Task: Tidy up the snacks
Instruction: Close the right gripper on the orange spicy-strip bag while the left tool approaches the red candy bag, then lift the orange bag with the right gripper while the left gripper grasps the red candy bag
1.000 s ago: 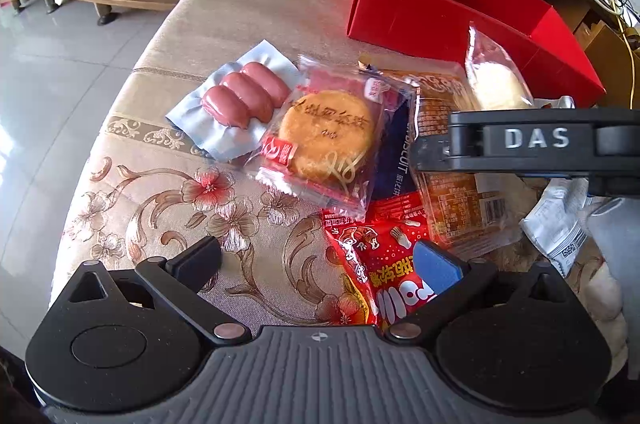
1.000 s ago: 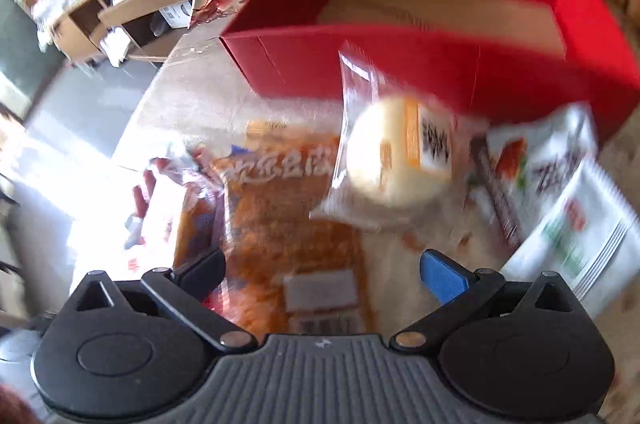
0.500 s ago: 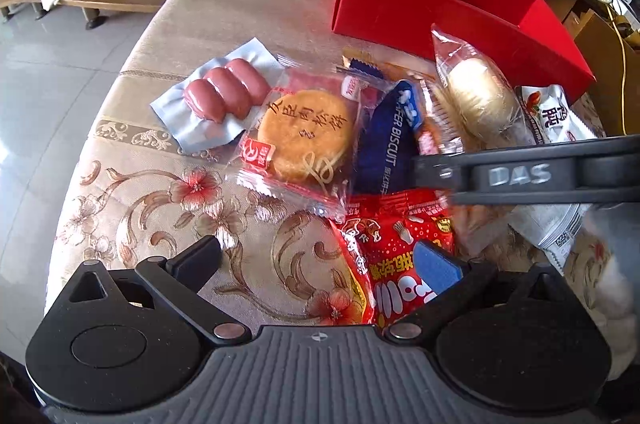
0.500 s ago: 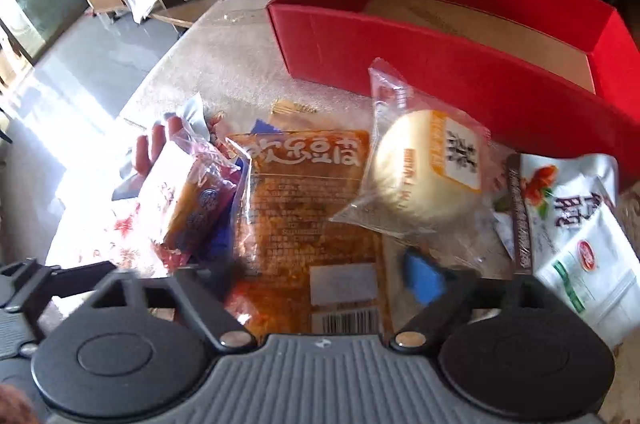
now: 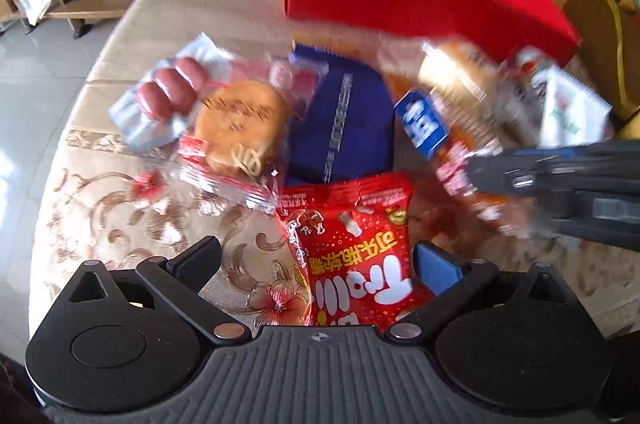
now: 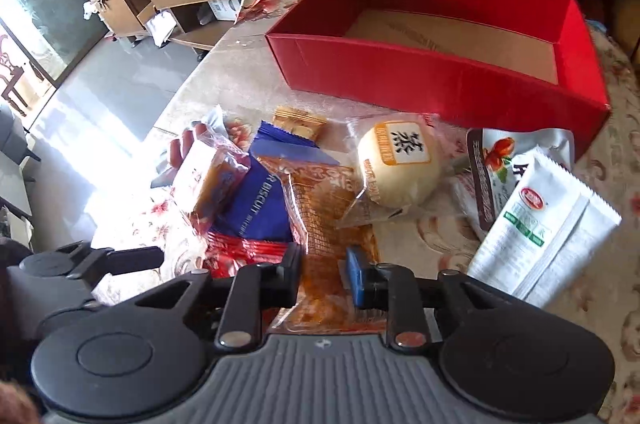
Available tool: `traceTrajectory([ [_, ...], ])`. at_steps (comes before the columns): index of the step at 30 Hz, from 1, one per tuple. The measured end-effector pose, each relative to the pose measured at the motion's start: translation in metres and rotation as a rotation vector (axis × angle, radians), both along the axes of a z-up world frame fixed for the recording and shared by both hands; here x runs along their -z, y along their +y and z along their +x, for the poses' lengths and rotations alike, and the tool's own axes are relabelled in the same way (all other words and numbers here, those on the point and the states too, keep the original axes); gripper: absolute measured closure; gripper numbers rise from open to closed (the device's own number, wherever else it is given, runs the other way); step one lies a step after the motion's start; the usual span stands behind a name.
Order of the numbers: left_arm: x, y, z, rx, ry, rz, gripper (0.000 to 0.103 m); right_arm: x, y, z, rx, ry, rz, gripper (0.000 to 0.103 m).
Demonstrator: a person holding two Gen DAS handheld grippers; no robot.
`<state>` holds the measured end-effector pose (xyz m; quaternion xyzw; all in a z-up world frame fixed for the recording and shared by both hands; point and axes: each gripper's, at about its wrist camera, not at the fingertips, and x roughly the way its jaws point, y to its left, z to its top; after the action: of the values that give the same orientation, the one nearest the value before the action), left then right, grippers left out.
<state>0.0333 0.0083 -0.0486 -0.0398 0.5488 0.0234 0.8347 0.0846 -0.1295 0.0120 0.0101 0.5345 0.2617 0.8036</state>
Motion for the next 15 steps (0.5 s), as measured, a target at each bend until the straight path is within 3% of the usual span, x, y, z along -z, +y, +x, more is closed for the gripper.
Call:
traceTrajectory([
  [3,0.003,-0.008,0.002,0.013,-0.009,0.062,0.001,-0.005,-0.003,-0.002,-0.013,-0.019,0.002,0.085],
  [8,-0.002,-0.001,-0.009,0.024,-0.028,0.054,0.012,0.007,-0.003,-0.001,-0.037,0.041,0.014,0.085],
  [10,-0.005,0.007,-0.014,0.014,-0.037,0.030,0.017,0.015,-0.003,-0.001,-0.049,0.077,-0.005,0.079],
  [13,-0.006,0.014,-0.015,-0.006,-0.037,0.002,0.018,0.018,-0.004,0.003,-0.040,0.082,-0.014,0.060],
  [14,-0.007,0.014,-0.011,-0.005,-0.035,0.002,0.016,0.019,-0.003,0.004,-0.037,0.081,-0.024,0.047],
  [15,-0.006,0.014,-0.011,-0.002,-0.035,0.002,0.014,0.020,-0.001,0.006,-0.043,0.083,-0.033,0.040],
])
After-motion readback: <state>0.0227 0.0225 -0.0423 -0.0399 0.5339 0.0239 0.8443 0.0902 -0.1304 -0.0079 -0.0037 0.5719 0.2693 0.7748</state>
